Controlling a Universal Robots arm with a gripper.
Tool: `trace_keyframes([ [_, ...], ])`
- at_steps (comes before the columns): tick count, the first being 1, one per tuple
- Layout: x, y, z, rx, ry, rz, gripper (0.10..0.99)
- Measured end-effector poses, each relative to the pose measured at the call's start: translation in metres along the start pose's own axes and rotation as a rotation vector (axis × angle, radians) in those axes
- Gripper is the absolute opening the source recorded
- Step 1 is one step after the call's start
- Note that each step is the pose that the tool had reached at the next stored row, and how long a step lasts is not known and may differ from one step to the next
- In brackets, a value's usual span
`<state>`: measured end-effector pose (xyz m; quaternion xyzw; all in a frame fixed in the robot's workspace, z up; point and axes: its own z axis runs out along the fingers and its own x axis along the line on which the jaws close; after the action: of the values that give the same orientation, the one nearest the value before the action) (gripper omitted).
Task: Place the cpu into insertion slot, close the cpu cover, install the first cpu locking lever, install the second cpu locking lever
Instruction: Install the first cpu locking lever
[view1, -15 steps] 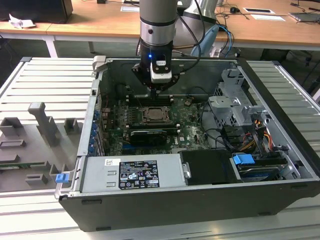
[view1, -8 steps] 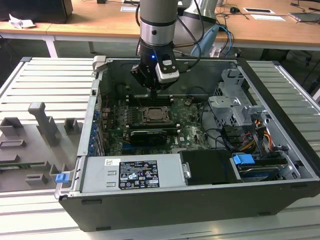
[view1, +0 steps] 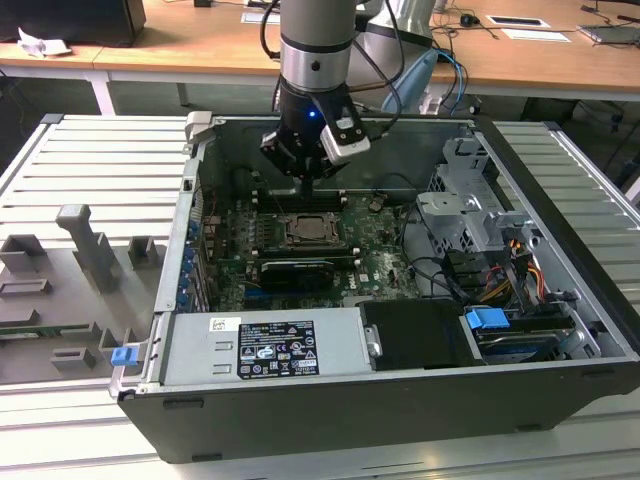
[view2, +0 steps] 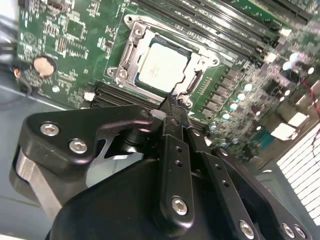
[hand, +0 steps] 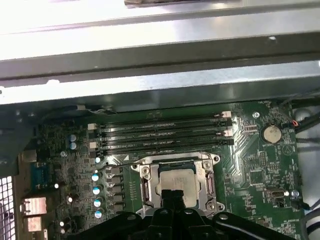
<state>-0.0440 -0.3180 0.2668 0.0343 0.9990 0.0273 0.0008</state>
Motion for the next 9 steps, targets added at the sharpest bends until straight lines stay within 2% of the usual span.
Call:
trace_keyframes([
  [5,0.0001,0.0000,0.0001,0.000,0.0049,-0.090,0.106],
  [9,0.0039,-0.0002,0.0003,-0.001,0.0054,-0.101,0.106],
])
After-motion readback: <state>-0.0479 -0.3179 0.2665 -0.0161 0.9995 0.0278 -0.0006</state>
